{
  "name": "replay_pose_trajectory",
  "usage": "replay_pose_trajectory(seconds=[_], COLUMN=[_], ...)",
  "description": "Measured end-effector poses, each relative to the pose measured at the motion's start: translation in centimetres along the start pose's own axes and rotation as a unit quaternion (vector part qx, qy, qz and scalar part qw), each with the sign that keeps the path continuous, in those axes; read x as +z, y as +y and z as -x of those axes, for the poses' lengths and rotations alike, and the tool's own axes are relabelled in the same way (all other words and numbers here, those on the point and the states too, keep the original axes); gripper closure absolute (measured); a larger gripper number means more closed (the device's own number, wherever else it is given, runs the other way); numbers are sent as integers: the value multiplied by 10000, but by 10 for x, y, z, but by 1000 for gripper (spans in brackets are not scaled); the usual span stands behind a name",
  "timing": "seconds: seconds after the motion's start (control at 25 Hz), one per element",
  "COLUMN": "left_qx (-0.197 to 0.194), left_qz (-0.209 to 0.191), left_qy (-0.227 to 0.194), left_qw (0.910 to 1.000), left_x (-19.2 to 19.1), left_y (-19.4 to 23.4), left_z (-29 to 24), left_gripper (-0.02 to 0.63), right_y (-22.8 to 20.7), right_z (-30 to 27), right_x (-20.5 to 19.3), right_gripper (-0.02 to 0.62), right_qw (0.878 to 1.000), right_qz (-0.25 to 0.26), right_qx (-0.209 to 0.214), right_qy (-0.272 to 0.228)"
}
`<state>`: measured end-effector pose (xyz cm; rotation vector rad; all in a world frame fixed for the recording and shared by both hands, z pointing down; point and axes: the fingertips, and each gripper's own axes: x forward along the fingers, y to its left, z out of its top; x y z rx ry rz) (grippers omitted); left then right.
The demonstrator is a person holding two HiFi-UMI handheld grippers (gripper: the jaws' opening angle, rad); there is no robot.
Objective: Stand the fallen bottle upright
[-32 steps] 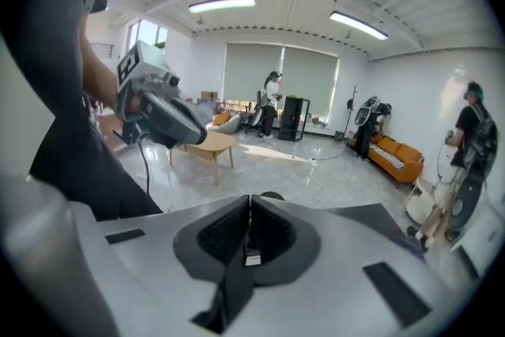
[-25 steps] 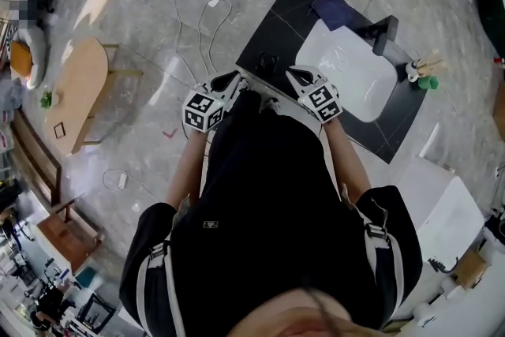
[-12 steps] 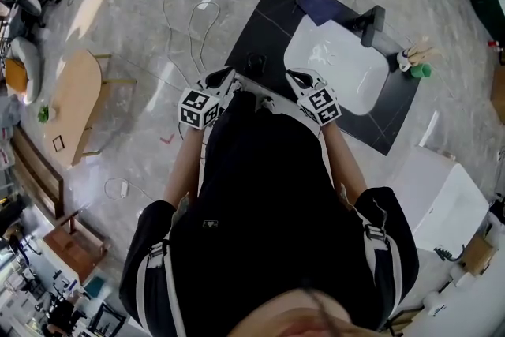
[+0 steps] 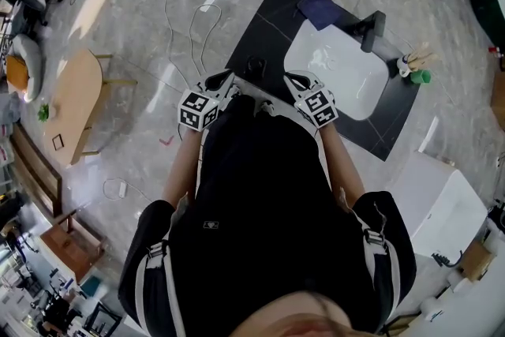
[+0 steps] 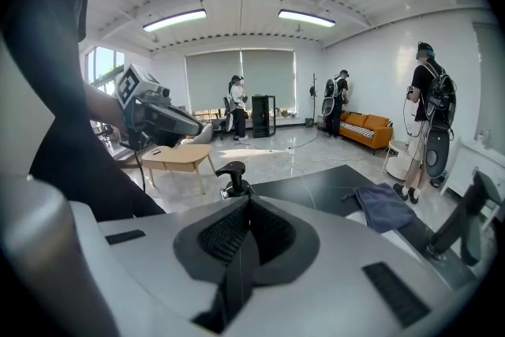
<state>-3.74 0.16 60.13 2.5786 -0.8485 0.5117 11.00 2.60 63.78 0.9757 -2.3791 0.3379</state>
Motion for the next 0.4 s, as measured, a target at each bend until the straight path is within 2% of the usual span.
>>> replay_pose_trajectory(seconds=[0.4], left_qx=[-39], left_qz=[82], left_qy=[-86], left_qw=[9999], left_x=[2], left_y=[7], left_z=[-5], left_gripper=[588], right_y=[-4], right_z=[-7], right_x=[9], right_gripper=[535], right_qw=[9999], right_qz=[138], right_qx=[-29], right_qy=[36])
